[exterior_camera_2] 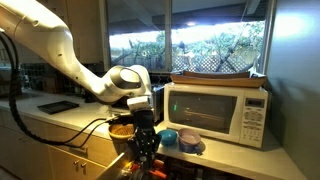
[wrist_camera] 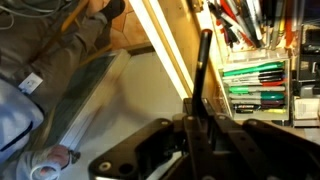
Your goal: Move the orange sharpie from the top of the oven to the drawer
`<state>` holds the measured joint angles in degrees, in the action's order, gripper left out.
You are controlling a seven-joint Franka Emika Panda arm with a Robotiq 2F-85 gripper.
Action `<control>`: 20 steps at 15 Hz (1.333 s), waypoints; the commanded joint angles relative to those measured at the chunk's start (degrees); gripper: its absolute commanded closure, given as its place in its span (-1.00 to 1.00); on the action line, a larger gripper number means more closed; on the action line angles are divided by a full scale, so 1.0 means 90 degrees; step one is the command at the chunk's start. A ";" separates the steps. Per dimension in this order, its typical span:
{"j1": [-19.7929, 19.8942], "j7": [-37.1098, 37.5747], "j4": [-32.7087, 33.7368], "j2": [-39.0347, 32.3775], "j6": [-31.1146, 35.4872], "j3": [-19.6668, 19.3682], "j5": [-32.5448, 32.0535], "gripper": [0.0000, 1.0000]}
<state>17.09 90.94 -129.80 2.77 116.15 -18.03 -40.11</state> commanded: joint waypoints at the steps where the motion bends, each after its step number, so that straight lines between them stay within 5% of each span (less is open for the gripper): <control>1: 0.0420 -0.0537 -0.0331 -0.0086 0.1737 -0.0408 0.0506 0.95; 4: 0.0676 -0.1408 -0.0541 -0.0310 0.3390 -0.0660 0.0887 0.95; 6: 0.0699 -0.2237 -0.0546 -0.0547 0.3558 -0.0672 0.1999 0.95; 7: 0.0673 -0.1656 -0.0478 -0.0366 0.3318 -0.0656 0.1269 0.81; 10: 0.0654 -0.2093 -0.0485 -0.0539 0.3421 -0.0695 0.1817 0.95; 13: 0.0530 -0.0796 -0.0104 -0.1175 0.3488 -0.0733 0.0019 0.95; 15: 0.0442 -0.0542 0.0062 -0.1604 0.3536 -0.0742 -0.0516 0.95; 20: 0.0202 -0.0537 0.0313 -0.2496 0.3892 -0.0711 -0.0338 0.95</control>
<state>20.13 85.20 -129.17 -14.59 148.45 -23.93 -43.62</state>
